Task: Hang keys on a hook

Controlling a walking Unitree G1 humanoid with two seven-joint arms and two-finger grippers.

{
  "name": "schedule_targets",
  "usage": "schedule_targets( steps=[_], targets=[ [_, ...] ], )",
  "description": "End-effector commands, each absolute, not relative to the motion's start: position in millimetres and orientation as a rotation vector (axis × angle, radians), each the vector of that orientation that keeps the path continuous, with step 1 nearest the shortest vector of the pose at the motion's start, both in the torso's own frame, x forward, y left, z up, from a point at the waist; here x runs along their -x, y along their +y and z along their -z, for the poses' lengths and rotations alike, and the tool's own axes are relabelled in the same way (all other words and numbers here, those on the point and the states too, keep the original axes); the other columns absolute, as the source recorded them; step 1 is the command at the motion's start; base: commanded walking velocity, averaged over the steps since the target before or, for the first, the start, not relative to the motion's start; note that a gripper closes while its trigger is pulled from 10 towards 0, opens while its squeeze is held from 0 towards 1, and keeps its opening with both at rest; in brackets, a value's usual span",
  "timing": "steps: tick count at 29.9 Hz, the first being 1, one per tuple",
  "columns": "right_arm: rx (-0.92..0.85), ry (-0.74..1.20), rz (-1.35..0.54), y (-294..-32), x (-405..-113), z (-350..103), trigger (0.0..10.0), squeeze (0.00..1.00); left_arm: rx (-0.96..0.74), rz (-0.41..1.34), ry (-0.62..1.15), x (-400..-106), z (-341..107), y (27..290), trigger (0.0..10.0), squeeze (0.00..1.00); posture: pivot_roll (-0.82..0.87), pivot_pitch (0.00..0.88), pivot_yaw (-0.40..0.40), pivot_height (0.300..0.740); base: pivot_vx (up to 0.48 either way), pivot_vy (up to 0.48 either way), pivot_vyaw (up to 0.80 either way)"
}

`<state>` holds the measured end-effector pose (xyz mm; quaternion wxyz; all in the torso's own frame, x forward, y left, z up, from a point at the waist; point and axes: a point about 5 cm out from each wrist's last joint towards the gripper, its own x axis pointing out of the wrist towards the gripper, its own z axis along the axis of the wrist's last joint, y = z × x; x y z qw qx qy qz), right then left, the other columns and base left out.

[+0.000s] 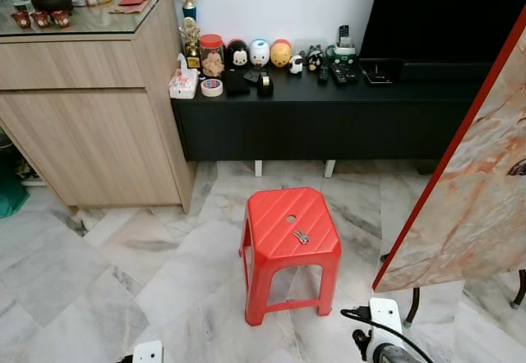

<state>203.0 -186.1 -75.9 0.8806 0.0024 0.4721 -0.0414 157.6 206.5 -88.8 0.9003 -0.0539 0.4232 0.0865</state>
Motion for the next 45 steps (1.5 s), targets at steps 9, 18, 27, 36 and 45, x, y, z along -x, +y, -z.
schedule_targets(
  steps=[9,18,27,36,45],
  targets=[
    [-0.035,0.970,0.090,-184.5,-204.9,75.0,10.0,0.00,0.115,-0.158,0.908,-149.7,92.4,206.2,10.0,0.00,0.08,0.000,-0.039,0.740,0.000,0.000,0.27],
    [-0.030,0.968,0.080,-184.2,-205.1,74.8,10.0,0.00,0.116,-0.156,0.908,-149.8,92.3,206.2,10.0,0.00,0.08,0.000,-0.039,0.740,0.000,0.000,0.00],
    [-0.031,0.967,0.084,-184.2,-204.9,74.9,10.0,0.00,0.115,-0.154,0.908,-149.7,92.3,206.4,10.0,0.00,0.08,0.000,-0.038,0.740,0.000,0.000,0.00],
    [-0.026,0.967,0.078,-184.7,-204.4,75.1,10.0,0.00,0.113,-0.151,0.909,-149.0,92.6,205.7,10.0,0.00,0.07,0.000,-0.038,0.740,0.107,0.000,0.00],
    [-0.026,0.965,0.079,-185.1,-204.3,75.1,10.0,0.00,0.113,-0.150,0.909,-148.8,92.7,205.3,10.0,0.00,0.07,0.000,-0.039,0.740,0.244,0.000,0.00]
  ],
)
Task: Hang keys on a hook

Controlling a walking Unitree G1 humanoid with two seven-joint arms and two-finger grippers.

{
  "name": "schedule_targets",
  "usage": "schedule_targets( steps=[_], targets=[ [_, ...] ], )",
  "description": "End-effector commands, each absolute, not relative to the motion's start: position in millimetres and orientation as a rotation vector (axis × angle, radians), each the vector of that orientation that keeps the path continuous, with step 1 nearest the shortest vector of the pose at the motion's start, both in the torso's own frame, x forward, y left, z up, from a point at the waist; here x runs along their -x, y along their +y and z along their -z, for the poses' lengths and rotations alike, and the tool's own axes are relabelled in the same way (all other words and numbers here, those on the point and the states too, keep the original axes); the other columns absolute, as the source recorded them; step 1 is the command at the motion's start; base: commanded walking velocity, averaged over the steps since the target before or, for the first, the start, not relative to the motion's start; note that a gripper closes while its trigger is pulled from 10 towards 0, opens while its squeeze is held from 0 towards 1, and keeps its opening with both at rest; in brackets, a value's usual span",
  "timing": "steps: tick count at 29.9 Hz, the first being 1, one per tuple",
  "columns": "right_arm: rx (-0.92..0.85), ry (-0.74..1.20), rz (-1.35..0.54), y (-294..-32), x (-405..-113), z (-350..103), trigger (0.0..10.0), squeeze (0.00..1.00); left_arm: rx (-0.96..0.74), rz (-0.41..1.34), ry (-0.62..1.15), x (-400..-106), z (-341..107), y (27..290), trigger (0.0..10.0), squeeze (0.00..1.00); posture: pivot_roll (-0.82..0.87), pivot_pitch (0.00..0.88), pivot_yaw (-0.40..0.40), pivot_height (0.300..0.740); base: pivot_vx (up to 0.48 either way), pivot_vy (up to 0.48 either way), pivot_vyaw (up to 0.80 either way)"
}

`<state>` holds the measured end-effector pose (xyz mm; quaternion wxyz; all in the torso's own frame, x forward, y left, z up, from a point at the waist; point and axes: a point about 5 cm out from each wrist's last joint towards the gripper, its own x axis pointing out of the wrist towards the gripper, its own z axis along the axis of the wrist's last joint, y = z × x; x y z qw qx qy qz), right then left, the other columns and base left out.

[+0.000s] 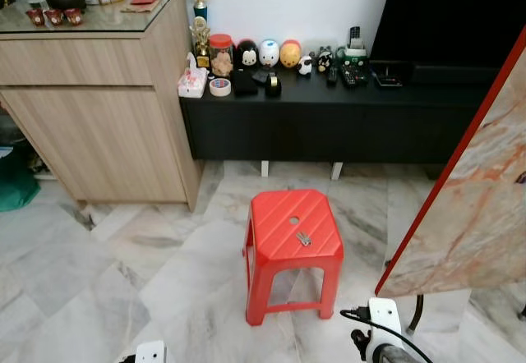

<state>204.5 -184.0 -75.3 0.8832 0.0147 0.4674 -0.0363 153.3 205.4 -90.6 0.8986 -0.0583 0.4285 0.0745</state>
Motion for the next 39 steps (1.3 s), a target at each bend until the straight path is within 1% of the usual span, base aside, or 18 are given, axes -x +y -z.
schedule_targets(
  steps=[1,12,15,22,25,39],
  targets=[
    [-0.026,0.965,0.079,-185.1,-204.3,75.1,10.0,0.00,0.113,-0.150,0.909,-148.8,92.7,205.3,10.0,0.00,0.07,0.000,-0.039,0.740,0.255,0.000,0.00],
    [-0.020,0.960,0.068,-184.6,-205.4,74.5,10.0,0.00,0.111,-0.152,0.908,-149.4,92.5,205.9,10.0,0.00,0.08,0.000,-0.040,0.740,0.251,0.000,0.00],
    [-0.008,0.948,0.063,-184.8,-206.5,73.7,10.0,0.00,0.111,-0.152,0.908,-149.4,92.4,205.9,10.0,0.00,0.08,0.000,-0.040,0.740,0.254,0.000,0.80],
    [-0.047,0.930,0.079,-184.1,-207.1,73.2,10.0,0.00,0.113,-0.152,0.907,-149.6,92.4,205.9,10.0,0.00,0.08,0.000,-0.041,0.740,0.253,0.000,0.71],
    [-0.069,0.922,0.096,-184.1,-207.1,73.1,10.0,0.00,0.113,-0.152,0.906,-149.9,92.3,205.9,10.0,0.00,0.08,0.000,-0.041,0.740,0.254,0.000,0.00],
    [-0.070,0.923,0.095,-184.2,-207.1,73.1,10.0,0.00,0.115,-0.150,0.906,-150.0,92.3,205.5,10.0,0.00,0.08,0.000,-0.041,0.740,0.253,0.000,0.00]
  ],
)
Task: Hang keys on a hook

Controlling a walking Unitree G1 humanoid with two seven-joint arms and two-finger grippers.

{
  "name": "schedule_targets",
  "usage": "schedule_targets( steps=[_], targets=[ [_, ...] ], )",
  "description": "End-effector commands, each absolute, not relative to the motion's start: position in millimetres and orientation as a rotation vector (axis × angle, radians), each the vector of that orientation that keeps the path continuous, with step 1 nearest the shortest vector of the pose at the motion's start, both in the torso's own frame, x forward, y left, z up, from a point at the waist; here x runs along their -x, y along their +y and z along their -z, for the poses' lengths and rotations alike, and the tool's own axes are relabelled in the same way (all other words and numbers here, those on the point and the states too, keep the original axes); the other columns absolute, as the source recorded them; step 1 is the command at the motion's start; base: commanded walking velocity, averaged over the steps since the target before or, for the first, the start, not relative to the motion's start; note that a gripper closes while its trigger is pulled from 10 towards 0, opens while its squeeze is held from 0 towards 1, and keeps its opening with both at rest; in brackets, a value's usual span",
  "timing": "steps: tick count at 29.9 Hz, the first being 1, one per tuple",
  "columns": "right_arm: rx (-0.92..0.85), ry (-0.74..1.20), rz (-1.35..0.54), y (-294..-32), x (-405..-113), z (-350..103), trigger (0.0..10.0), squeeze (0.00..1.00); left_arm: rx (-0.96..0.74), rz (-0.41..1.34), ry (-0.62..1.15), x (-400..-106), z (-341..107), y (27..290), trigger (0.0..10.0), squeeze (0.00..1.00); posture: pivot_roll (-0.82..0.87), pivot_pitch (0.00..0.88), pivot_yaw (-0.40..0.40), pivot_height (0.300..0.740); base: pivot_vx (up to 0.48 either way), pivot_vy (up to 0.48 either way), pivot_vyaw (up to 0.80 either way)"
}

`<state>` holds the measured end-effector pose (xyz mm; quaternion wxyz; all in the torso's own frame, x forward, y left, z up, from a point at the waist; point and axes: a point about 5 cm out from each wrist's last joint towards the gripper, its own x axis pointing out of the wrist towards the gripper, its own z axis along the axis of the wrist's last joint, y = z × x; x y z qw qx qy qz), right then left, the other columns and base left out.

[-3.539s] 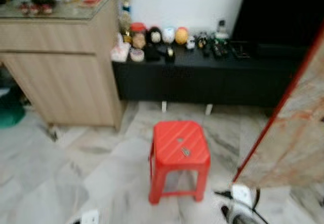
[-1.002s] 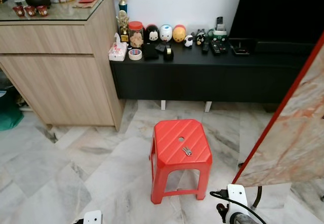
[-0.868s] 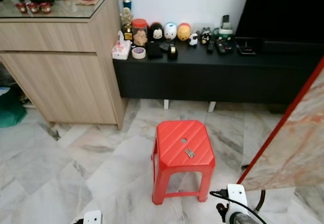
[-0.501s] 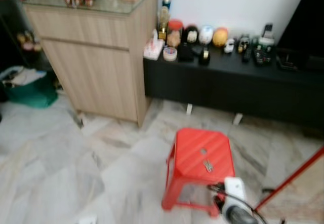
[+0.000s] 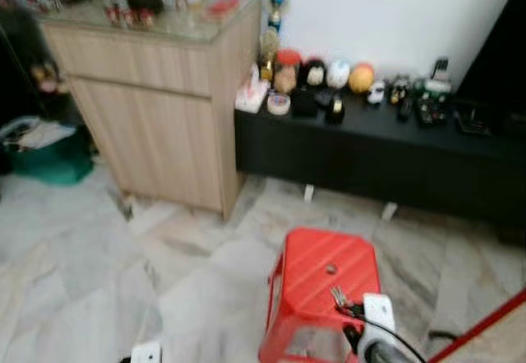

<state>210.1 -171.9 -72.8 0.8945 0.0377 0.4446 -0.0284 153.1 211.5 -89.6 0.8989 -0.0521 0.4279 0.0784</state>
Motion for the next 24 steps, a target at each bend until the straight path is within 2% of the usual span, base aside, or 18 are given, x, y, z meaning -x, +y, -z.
schedule_targets(
  steps=[1,5,24],
  targets=[
    [-0.071,0.923,0.095,-184.2,-207.1,73.1,10.0,0.00,0.115,-0.150,0.906,-150.0,92.3,205.5,10.0,0.00,0.08,0.000,-0.041,0.740,0.251,0.000,0.00],
    [-0.072,0.922,0.095,-184.0,-207.2,73.1,10.0,0.00,0.113,-0.152,0.907,-150.0,92.3,205.7,10.0,0.00,0.08,0.000,-0.041,0.740,0.247,0.000,0.00],
    [-0.079,0.911,0.102,-183.6,-207.5,72.8,10.0,0.00,0.077,-0.153,0.894,-151.2,91.1,207.6,10.0,0.00,0.07,0.000,-0.039,0.740,0.000,0.000,0.00]
  ],
)
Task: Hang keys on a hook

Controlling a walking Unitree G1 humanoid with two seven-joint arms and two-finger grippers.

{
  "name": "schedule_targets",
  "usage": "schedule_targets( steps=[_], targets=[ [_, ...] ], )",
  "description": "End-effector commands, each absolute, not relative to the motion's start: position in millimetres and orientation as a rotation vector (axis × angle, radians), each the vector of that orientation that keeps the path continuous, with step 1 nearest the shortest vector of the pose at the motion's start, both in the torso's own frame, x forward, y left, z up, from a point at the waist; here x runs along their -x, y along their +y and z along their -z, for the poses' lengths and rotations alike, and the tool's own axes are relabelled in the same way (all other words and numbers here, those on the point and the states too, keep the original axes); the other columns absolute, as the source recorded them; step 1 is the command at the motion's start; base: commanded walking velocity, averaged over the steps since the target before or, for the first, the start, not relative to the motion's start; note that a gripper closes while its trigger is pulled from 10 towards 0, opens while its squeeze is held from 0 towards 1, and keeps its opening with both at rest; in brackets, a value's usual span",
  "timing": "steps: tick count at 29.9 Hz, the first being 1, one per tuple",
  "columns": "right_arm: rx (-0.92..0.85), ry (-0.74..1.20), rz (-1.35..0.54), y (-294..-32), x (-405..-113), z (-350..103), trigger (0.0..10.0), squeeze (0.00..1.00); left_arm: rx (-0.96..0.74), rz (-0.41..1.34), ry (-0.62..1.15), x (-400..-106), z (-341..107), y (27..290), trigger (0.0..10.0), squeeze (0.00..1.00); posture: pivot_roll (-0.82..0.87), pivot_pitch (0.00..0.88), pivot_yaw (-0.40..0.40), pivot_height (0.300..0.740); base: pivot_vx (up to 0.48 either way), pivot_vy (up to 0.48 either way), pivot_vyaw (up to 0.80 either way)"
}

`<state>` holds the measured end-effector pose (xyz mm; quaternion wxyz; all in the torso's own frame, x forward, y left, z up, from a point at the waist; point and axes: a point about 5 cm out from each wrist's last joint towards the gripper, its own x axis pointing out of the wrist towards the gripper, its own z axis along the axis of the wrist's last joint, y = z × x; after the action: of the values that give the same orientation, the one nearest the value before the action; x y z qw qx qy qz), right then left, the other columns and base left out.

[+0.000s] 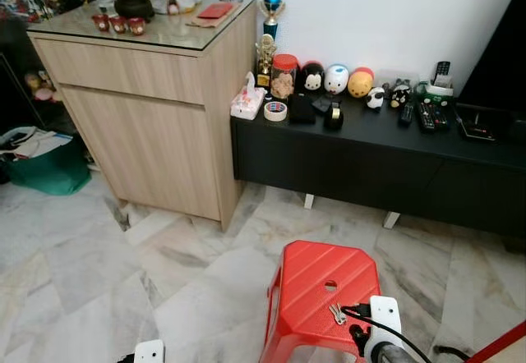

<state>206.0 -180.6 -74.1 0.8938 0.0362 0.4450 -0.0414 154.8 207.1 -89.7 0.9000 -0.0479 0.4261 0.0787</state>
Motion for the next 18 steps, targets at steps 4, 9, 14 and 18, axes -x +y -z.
schedule_targets(
  steps=[4,9,14,18],
  targets=[
    [-0.047,0.894,0.109,-185.3,-208.3,71.8,10.0,0.00,0.038,-0.140,0.877,-152.5,89.8,208.2,10.0,0.00,0.08,0.000,-0.044,0.740,0.000,0.000,0.00],
    [0.002,0.785,0.112,-188.0,-215.4,64.9,10.0,0.00,-0.044,-0.105,0.769,-160.5,82.2,208.3,10.0,0.00,0.08,0.000,-0.046,0.740,0.000,0.000,0.00],
    [0.023,0.726,0.113,-189.2,-218.5,60.9,10.0,0.00,-0.131,-0.117,0.585,-210.1,51.8,217.4,10.0,0.00,0.07,0.000,-0.049,0.740,0.000,0.000,0.00],
    [0.020,0.676,0.087,-188.9,-221.2,57.5,10.0,0.00,-0.072,-0.017,0.177,-257.5,-4.4,206.4,10.0,0.00,0.06,0.000,-0.062,0.740,0.000,0.000,0.00]
  ],
)
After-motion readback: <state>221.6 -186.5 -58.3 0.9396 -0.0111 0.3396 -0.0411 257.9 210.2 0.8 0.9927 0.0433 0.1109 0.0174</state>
